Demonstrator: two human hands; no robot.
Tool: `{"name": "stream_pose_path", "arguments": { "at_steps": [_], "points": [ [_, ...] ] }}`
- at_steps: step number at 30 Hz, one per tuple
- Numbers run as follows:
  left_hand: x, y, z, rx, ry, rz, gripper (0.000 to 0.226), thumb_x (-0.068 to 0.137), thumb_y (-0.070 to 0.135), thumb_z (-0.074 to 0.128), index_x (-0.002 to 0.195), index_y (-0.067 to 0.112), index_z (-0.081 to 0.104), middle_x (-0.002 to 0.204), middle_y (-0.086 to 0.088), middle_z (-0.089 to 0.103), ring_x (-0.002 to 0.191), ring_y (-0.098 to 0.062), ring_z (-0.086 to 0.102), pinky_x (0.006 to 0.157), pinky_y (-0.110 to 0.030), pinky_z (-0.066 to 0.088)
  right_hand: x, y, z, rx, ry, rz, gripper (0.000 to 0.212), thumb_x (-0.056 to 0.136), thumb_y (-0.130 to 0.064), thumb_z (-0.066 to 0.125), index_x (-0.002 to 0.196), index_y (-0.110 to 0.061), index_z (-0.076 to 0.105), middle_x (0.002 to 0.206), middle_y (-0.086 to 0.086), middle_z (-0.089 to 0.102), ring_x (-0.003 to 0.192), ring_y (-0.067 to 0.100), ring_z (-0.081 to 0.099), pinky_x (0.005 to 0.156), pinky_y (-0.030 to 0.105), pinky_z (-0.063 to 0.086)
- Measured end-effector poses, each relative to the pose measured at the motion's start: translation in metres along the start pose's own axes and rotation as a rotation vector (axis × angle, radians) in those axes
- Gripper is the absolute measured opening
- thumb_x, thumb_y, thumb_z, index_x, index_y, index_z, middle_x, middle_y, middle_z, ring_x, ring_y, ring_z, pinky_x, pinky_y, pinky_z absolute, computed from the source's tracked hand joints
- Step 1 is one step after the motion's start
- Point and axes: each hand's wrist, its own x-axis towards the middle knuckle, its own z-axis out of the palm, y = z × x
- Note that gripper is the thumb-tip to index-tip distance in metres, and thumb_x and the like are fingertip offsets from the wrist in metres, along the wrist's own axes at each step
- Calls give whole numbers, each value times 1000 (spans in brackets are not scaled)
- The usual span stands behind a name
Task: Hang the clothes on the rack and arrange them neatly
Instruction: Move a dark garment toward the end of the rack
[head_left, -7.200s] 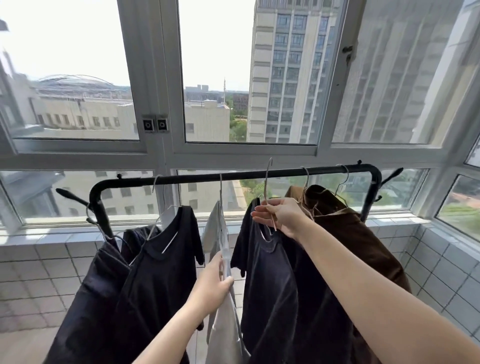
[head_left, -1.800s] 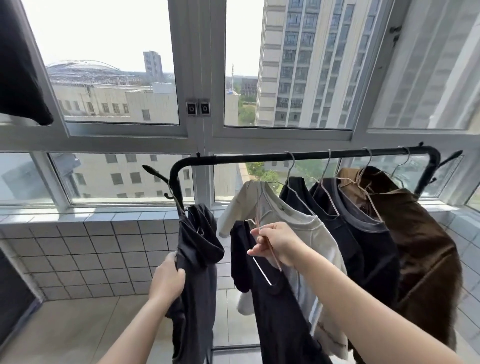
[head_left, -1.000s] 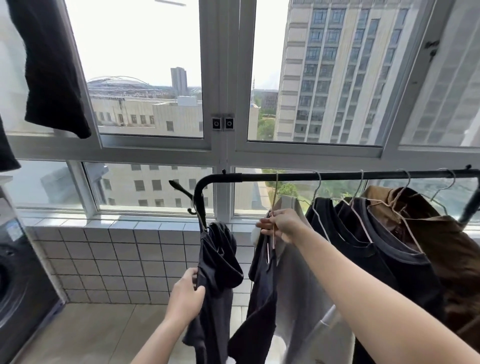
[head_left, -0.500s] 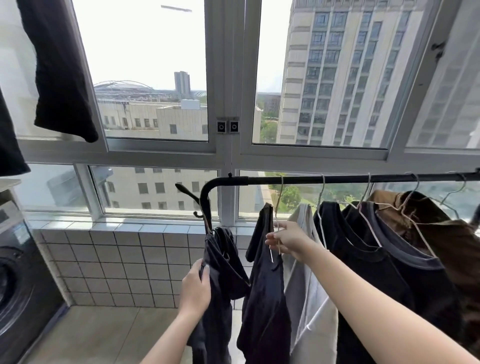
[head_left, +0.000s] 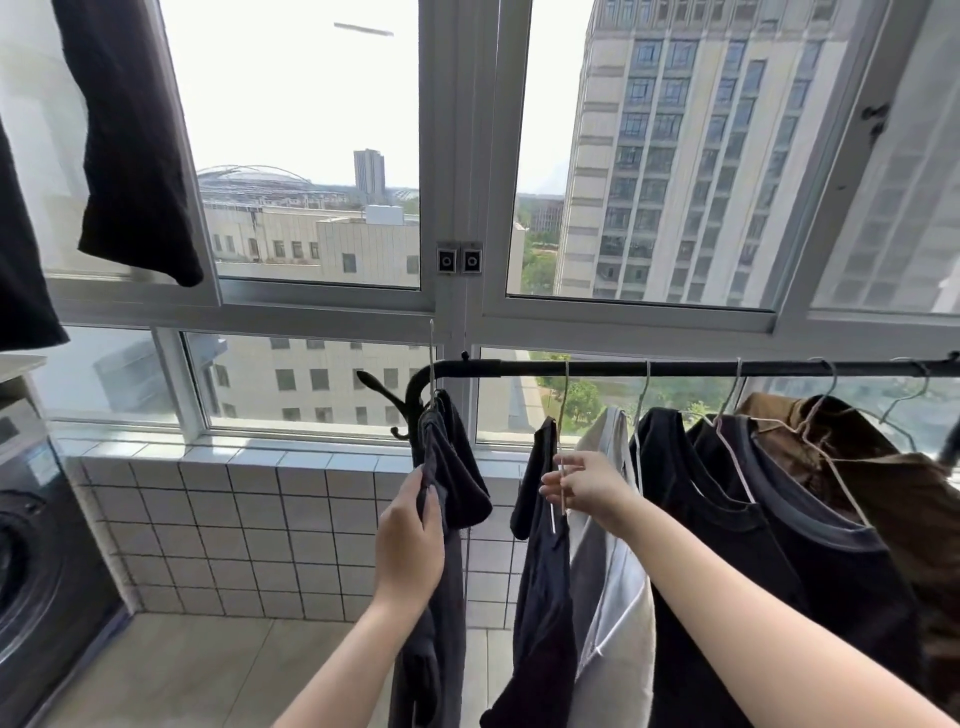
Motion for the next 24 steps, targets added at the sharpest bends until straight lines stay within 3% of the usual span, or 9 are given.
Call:
{"name": "stream_pose_path", "arguments": {
  "at_steps": [2, 5, 8, 10, 13, 17, 20, 24],
  "points": [
    [0, 13, 2, -11, -38, 54, 33, 97, 10, 46, 128, 6, 56, 91, 6, 68, 76, 6, 61, 79, -16, 52, -2, -2, -5, -9, 14, -11, 41, 91, 16, 33, 130, 10, 41, 81, 16, 58, 66, 25, 61, 49, 22, 56],
    [-1, 28, 6, -20, -107, 62, 29, 97, 6, 45, 123, 6, 58, 72, 11, 60, 65, 10, 57, 61, -4, 43, -5, -5, -16, -18, 15, -7, 39, 90, 16, 37, 129, 11, 42, 85, 17, 59, 68, 27, 64, 52, 24, 58],
    [1, 32, 18, -3, -158, 34, 23, 97, 5, 42, 108, 6, 63, 54, 13, 45, 44, -1, 46, 46, -10, 36, -6, -5, -26, 3, 25, -11, 45, 87, 18, 39, 131, 10, 41, 94, 23, 60, 71, 29, 65, 56, 26, 59],
    [3, 31, 28, 6, -175, -10, 23, 96, 7, 41, 105, 8, 62, 53, 10, 46, 41, -4, 44, 44, -13, 35, -7, -7, -27, 19, 24, -16, 42, 89, 15, 41, 131, 10, 41, 99, 28, 58, 70, 28, 64, 56, 26, 59],
    [-1, 25, 39, 24, -207, -78, 23, 96, 10, 41, 109, 10, 61, 58, 5, 54, 44, -6, 46, 48, -14, 40, -6, -7, -23, 16, 14, -34, 39, 91, 10, 44, 130, 10, 42, 86, 23, 59, 66, 25, 64, 53, 23, 59],
    [-14, 21, 51, 10, -239, -117, 33, 97, 14, 42, 129, 12, 52, 73, 2, 64, 56, -6, 55, 54, -13, 41, -8, 0, -21, -33, 14, -80, 29, 94, 3, 45, 121, 9, 50, 73, 16, 58, 63, 24, 65, 53, 22, 59],
    [-17, 19, 59, 11, -259, -120, 34, 97, 15, 41, 129, 15, 51, 81, -2, 67, 64, -14, 62, 60, -16, 43, -10, 6, -20, -60, 7, -108, 24, 97, -3, 43, 113, 10, 56, 72, 16, 57, 61, 25, 65, 55, 24, 59],
    [-16, 16, 70, 31, -301, -120, 35, 96, 17, 39, 128, 21, 52, 76, -4, 65, 62, -20, 59, 60, -28, 46, -5, 14, -19, -48, 7, -114, 23, 98, -4, 40, 106, 9, 57, 67, 14, 54, 55, 24, 65, 53, 25, 59]
  ]
}}
